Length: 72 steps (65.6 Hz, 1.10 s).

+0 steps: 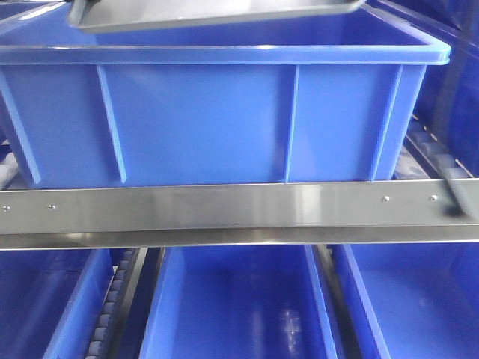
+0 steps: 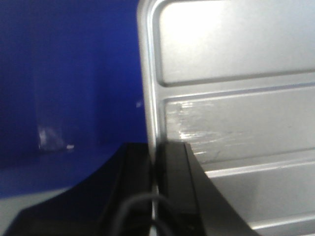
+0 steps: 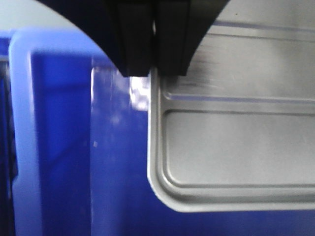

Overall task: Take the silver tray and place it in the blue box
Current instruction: 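Lower the tray into the blue crate with both grippers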

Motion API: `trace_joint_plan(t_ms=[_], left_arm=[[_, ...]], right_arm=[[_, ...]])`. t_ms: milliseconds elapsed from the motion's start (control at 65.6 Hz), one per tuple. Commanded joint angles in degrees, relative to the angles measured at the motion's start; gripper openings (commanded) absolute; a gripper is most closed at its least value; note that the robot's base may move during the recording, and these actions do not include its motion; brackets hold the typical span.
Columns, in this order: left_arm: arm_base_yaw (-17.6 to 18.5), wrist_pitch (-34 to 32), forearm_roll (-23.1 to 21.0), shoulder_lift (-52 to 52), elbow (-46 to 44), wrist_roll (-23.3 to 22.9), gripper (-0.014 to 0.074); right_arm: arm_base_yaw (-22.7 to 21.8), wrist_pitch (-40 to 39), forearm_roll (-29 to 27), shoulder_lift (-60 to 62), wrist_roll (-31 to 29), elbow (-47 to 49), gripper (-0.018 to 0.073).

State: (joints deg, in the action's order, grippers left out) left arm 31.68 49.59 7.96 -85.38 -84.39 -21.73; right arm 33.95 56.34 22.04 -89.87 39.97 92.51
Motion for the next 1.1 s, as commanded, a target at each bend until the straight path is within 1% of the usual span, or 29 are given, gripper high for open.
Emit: trace_joint_plan(t_ms=[0, 61, 107, 168, 259, 411, 579, 671, 808, 975, 1006, 1036, 1067, 1082], left_arm=[[-1.1, -9.8, -11.0, -1.0, -6.6, 5.4, -0.0006], [-2.4, -10.3, -13.7, -2.9, -9.1, 7.5, -0.0006], [-3.4, -11.1, -14.2, -4.4, -10.7, 8.3, -0.0006], [-4.7, -12.9, -14.5, -6.4, -12.9, 8.4, -0.0006], [-6.1, -15.3, -14.5, -9.3, -15.4, 8.4, -0.0006], [-6.4, -17.0, -14.1, -12.0, -16.4, 8.4, -0.0006], [-6.4, -17.1, -14.1, -13.8, -16.4, 8.4, -0.0006], [-6.4, -17.1, -12.4, -13.9, -16.4, 8.4, -0.0006], [-6.4, -17.1, -6.7, -13.9, -16.4, 8.4, -0.0006], [-6.4, -16.8, -6.4, -13.9, -16.4, 8.4, -0.0003], [-6.4, -16.8, -6.4, -13.9, -16.4, 8.4, 0.0011], [-6.4, -16.8, -6.4, -13.9, -16.4, 8.4, 0.005], [-6.4, -16.8, -6.4, -13.9, -16.4, 8.4, 0.0111], [-6.4, -16.8, -6.4, -13.9, -16.4, 8.4, 0.0157]], right_arm=[[-0.3, -9.5, -3.7, -1.8, -2.5, 7.3, 0.0056], [-1.2, -10.0, -4.7, -4.2, -3.1, 11.0, 0.0056], [-1.9, -10.4, -5.4, -6.0, -3.4, 12.8, 0.0056], [-2.7, -11.5, -5.9, -8.1, -3.4, 15.4, 0.0056], [-3.7, -15.1, -5.9, -11.1, -3.4, 17.5, 0.0056], [-4.4, -20.0, -5.9, -13.9, -3.4, 17.8, 0.0056], [-4.4, -20.0, -5.9, -14.8, -3.4, 17.8, 0.0056], [-4.4, -20.0, -5.7, -14.8, -3.4, 17.8, 0.0056], [-4.4, -19.9, -5.4, -14.8, -3.4, 17.8, 0.0056], [-4.4, -19.9, -5.4, -14.8, -3.4, 17.8, 0.0058], [-4.4, -19.9, -5.4, -14.8, -3.4, 17.8, 0.0058], [-4.4, -19.9, -5.4, -14.8, -3.4, 17.8, 0.0058], [-4.4, -19.9, -5.4, -14.8, -3.4, 17.8, 0.0058], [-4.4, -19.9, -5.4, -14.8, -3.4, 17.8, 0.0058]])
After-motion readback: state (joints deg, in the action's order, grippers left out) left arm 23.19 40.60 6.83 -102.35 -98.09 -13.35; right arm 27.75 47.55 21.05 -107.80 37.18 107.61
